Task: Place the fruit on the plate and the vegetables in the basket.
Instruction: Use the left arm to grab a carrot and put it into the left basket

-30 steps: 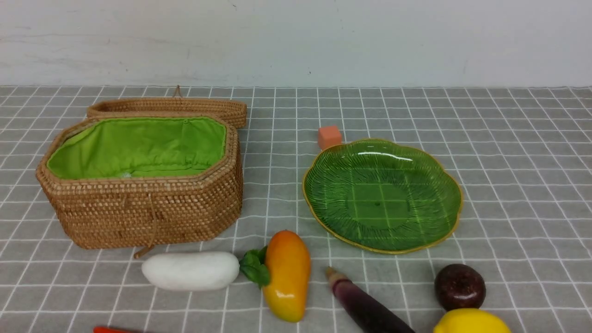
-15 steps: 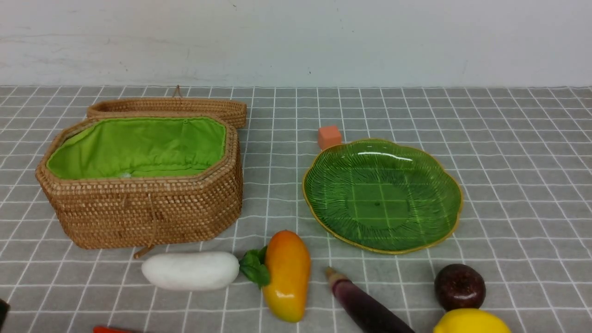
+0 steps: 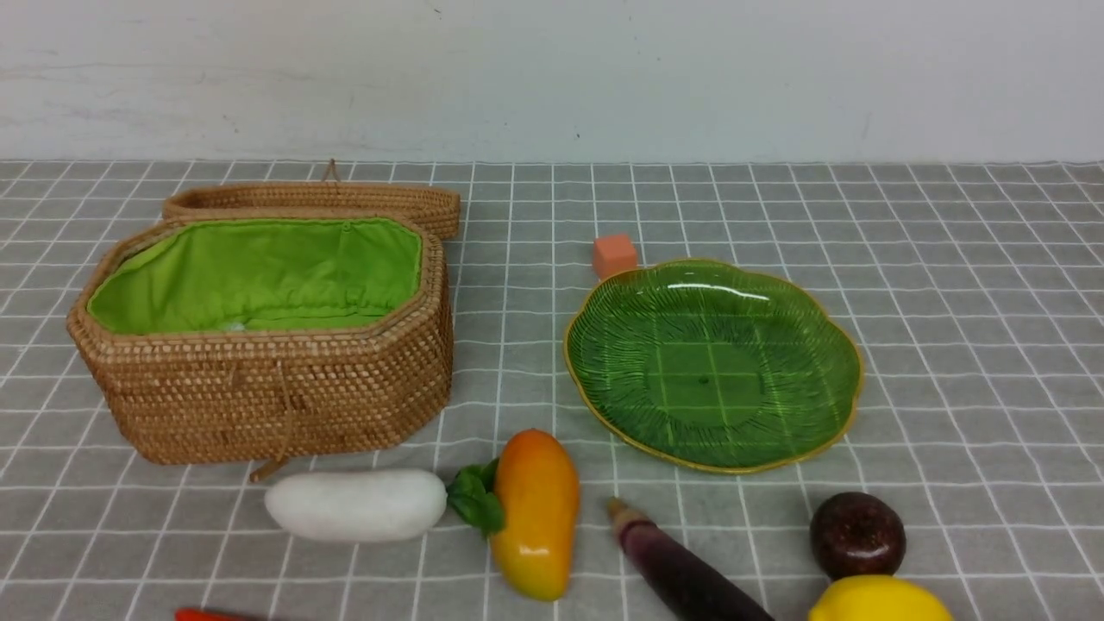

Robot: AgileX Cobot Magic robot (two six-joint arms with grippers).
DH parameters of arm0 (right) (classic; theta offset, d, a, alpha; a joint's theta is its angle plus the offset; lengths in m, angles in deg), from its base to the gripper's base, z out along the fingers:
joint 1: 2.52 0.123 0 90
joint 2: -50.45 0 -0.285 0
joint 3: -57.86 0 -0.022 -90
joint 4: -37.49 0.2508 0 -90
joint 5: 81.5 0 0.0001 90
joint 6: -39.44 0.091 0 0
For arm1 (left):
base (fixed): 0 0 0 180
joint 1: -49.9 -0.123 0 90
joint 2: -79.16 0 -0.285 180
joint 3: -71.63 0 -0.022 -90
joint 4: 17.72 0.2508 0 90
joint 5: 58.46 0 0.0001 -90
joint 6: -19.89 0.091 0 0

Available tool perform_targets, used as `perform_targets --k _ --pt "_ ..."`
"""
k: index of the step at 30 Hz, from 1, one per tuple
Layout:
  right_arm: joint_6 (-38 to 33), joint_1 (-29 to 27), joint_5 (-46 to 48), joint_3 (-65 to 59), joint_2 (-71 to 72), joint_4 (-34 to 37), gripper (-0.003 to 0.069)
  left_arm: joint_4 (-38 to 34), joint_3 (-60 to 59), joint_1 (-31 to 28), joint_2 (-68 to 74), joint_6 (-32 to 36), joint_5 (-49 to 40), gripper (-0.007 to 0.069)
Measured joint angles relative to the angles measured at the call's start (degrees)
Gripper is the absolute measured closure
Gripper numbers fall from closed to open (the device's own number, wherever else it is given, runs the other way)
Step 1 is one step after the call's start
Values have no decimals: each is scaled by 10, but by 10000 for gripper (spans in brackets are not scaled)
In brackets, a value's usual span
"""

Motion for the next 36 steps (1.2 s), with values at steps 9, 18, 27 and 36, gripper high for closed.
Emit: perform_targets --k 9,18,27,36 --pt "0 0 0 0 0 0 419 2 120 0 136 -27 -179 386" --pt "0 0 0 0 0 0 419 24 108 0 144 -67 -211 386" --pt "0 0 0 0 0 0 419 -31 108 0 190 -112 -338 385" --pt "0 0 0 0 0 0 419 -62 108 0 354 -145 -423 277"
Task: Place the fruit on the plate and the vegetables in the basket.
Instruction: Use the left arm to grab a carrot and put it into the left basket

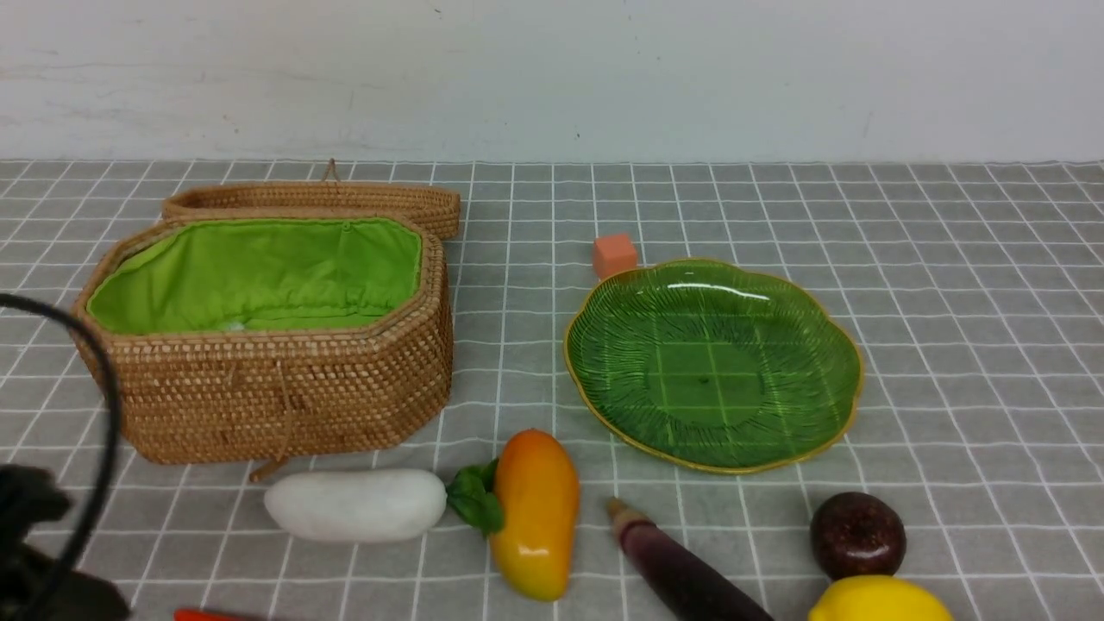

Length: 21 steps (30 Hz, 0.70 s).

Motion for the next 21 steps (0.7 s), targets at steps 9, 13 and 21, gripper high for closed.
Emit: perform_targets --k 9,13,21 --pt "0 0 0 0 0 0 419 -33 0 0 207 15 92 119" --pt "0 0 0 0 0 0 419 -36 0 0 275 7 125 113" --pt "0 0 0 0 0 0 419 -46 0 6 372 1 173 113"
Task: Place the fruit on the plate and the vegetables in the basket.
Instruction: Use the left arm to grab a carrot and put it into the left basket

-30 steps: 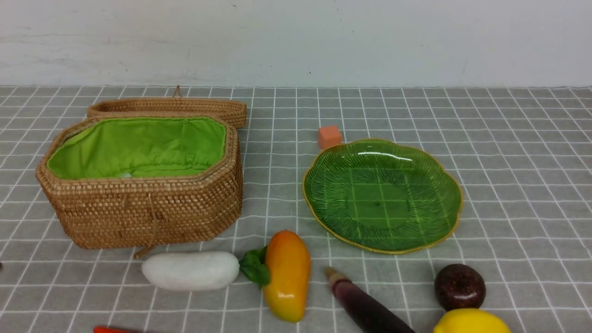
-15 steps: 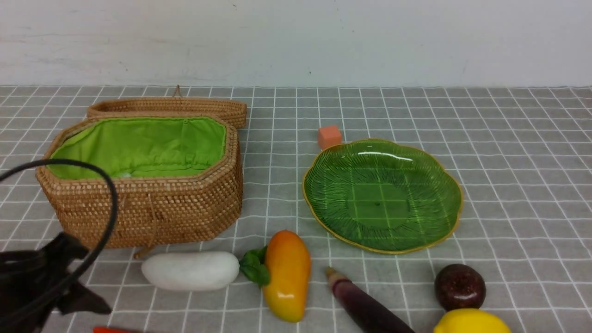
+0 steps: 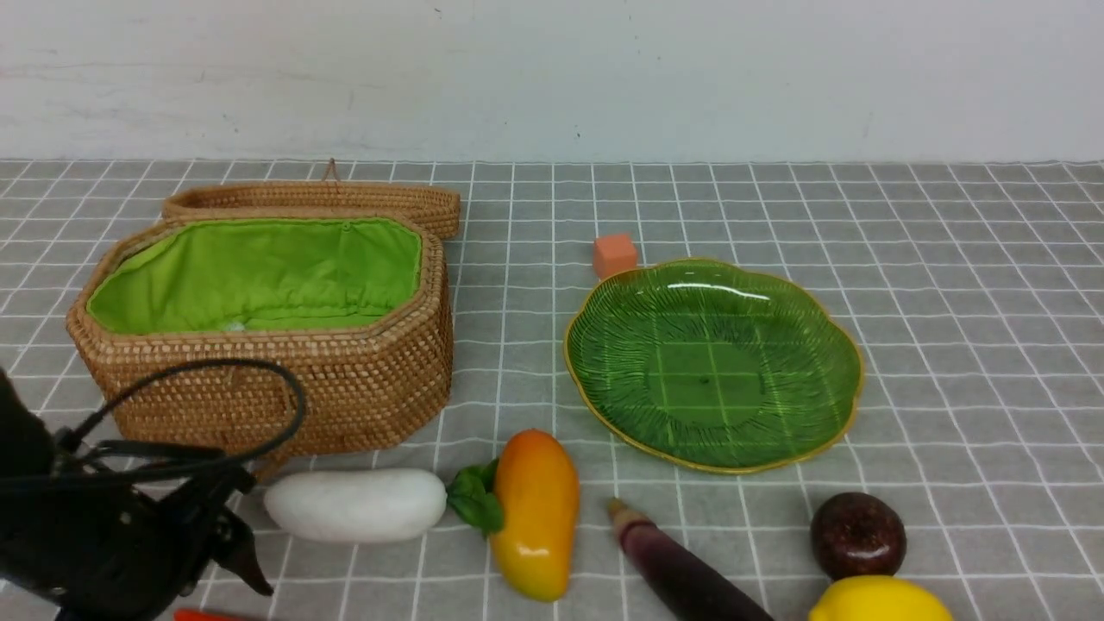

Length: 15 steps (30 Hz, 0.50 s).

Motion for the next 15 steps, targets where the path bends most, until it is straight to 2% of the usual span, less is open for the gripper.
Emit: perform_targets --k 7,8,9,10,11,14,15 --pt "0 0 0 0 0 0 419 -2 0 49 79 0 91 148" --pt "0 0 0 0 0 0 419 -3 0 51 86 0 93 184" --pt "0 0 0 0 0 0 419 -3 0 51 87 0 92 190" --pt "0 0 0 0 0 0 419 -3 0 51 88 1 92 256" --pt "0 0 0 0 0 0 419 -3 0 51 88 1 91 265" --pt "0 0 0 0 0 0 419 -1 0 51 89 14 75 393" --pt "0 0 0 0 0 0 419 -1 0 51 89 15 69 391"
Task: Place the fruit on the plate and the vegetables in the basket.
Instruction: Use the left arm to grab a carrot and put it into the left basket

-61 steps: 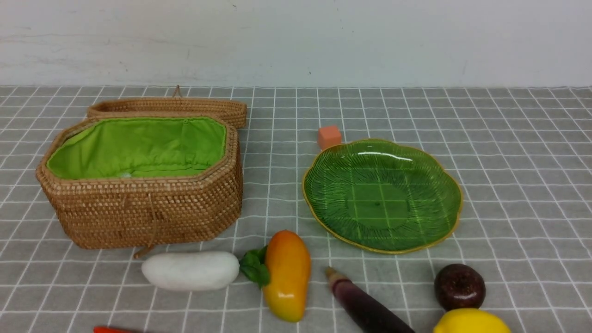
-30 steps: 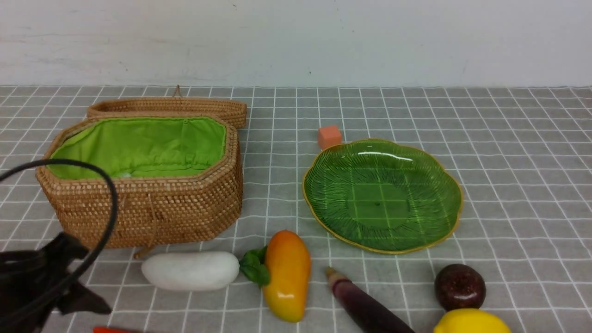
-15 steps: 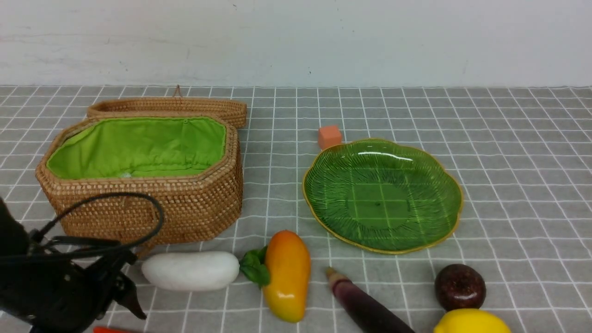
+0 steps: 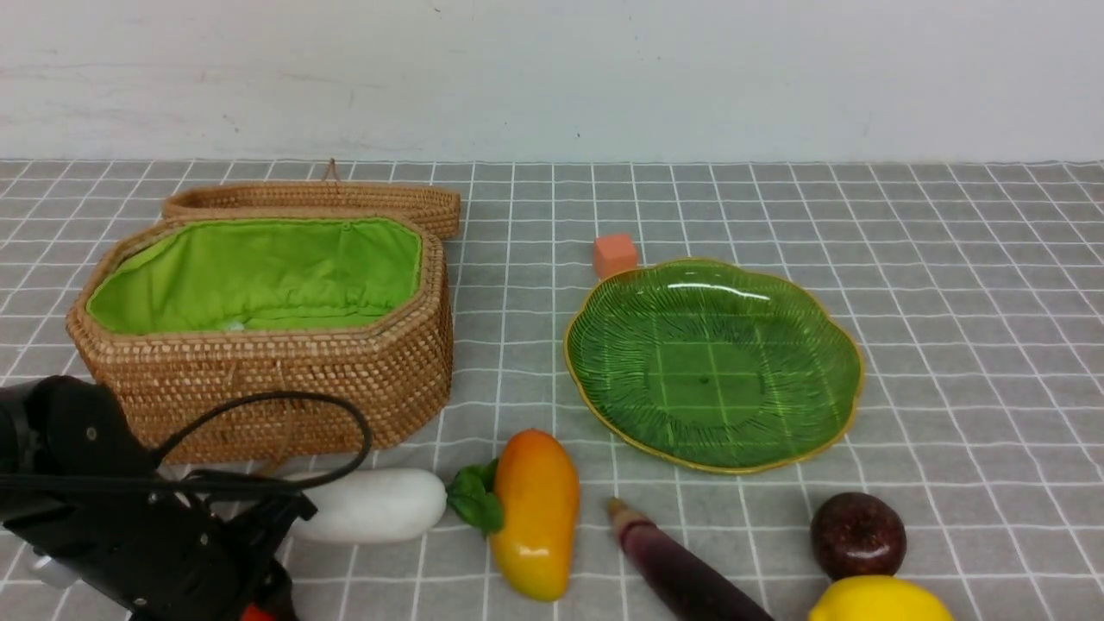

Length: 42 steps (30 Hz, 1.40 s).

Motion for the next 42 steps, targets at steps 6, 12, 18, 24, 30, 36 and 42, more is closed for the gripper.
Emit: perform_targets --k 6,12,18,24,30,36,42 --pt "0 0 0 0 0 0 419 -20 22 0 -41 46 -83 385" --pt "0 0 0 0 0 0 419 -41 147 -13 -147 44 -138 385" --pt "0 0 0 0 0 0 419 -41 301 -91 -134 19 -106 385" --pt "0 0 0 0 0 0 419 -41 388 -139 -37 -50 -83 361" --pt "0 0 0 0 0 0 419 -59 408 -141 50 -85 -82 201" --pt "0 0 0 0 0 0 419 -99 411 -141 79 -8 -82 77" --pt "0 0 0 0 0 0 419 -130 411 -142 54 185 -105 66"
